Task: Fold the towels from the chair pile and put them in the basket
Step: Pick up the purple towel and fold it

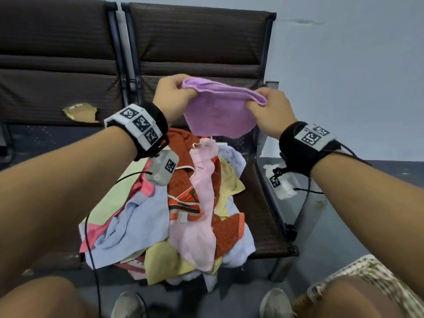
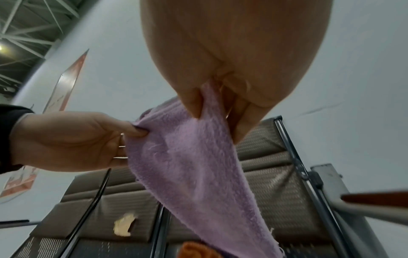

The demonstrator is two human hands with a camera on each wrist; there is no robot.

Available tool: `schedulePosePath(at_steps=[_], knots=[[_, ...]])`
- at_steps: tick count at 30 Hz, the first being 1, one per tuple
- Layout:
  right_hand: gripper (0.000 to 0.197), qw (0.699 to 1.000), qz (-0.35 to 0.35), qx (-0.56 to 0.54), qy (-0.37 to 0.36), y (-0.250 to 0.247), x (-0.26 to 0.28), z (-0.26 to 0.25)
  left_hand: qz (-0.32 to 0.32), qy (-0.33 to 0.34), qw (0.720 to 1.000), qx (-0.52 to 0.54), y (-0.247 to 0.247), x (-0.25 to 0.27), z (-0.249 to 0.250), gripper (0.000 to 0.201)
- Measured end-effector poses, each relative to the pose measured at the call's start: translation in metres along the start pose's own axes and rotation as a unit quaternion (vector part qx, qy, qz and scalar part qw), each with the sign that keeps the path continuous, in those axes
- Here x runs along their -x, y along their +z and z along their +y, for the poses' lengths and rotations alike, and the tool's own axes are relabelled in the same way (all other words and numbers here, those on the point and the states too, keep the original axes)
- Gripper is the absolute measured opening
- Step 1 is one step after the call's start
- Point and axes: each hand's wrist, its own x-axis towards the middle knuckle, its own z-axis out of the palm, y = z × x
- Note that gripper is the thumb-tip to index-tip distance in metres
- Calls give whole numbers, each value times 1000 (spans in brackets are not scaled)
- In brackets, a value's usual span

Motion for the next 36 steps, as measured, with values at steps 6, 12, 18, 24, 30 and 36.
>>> schedulePosePath(at_steps=[6, 12, 18, 24, 30, 36], knots=[[18, 962, -259, 68, 54, 39, 67, 49, -217, -146, 952, -161, -23, 91, -67, 12], [23, 830, -505, -81, 224, 64, 123, 77, -394, -344, 841, -139, -28, 151, -91, 16], [3, 831, -440, -164, 298, 77, 113, 90, -310, -384, 865, -84, -14, 134, -107, 12], [13, 918, -233, -125, 296, 126, 79, 126, -126, -336, 920, -157, 10, 100, -161, 18], [8, 959, -155, -16, 236, 161, 65, 140, -18, -289, 935, -204, 23, 84, -193, 19], [27, 976, -201, 51, 71, 152, 89, 123, -52, -199, 957, -202, 13, 106, -179, 20]])
